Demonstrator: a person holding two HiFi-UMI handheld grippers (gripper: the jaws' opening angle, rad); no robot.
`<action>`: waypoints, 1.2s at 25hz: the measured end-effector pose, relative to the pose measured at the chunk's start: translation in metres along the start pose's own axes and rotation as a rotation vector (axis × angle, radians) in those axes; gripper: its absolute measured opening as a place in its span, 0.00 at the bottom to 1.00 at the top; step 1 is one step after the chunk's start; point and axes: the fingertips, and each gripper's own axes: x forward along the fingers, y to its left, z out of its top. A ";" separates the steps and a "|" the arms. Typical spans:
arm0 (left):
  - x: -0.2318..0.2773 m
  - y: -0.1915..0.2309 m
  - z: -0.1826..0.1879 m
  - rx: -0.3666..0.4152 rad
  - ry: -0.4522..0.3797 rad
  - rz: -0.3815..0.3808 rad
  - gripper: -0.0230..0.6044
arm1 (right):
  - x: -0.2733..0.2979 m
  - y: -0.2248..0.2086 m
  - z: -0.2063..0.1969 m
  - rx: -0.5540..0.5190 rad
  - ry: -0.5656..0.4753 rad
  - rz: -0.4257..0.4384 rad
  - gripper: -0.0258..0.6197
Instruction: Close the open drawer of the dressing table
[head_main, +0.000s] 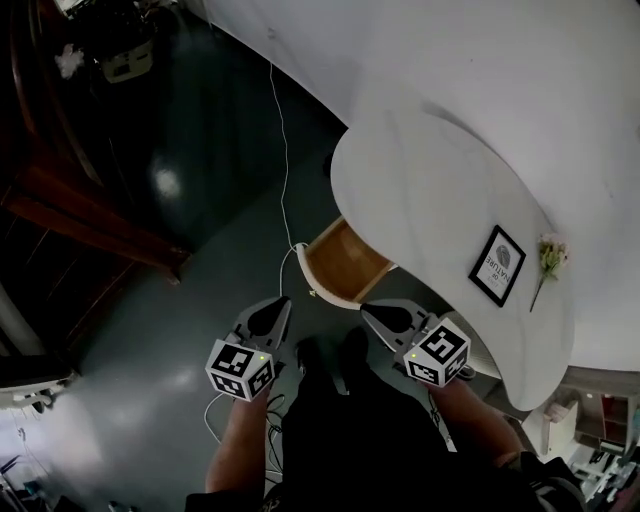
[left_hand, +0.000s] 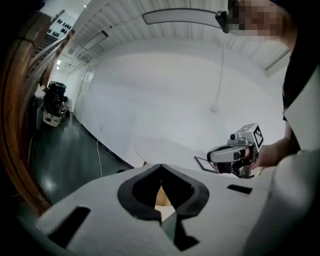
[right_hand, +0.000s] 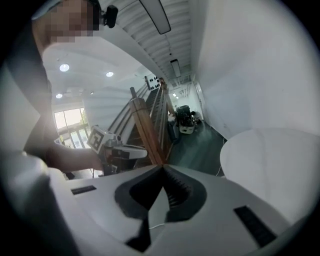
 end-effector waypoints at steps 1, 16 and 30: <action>0.005 0.008 -0.008 -0.003 0.016 -0.005 0.05 | 0.007 0.000 -0.007 -0.016 0.021 -0.003 0.05; 0.094 0.056 -0.153 -0.050 0.154 -0.036 0.05 | 0.068 -0.035 -0.152 0.110 0.170 0.026 0.05; 0.158 0.076 -0.243 -0.043 0.205 -0.090 0.09 | 0.104 -0.050 -0.243 0.183 0.223 0.069 0.05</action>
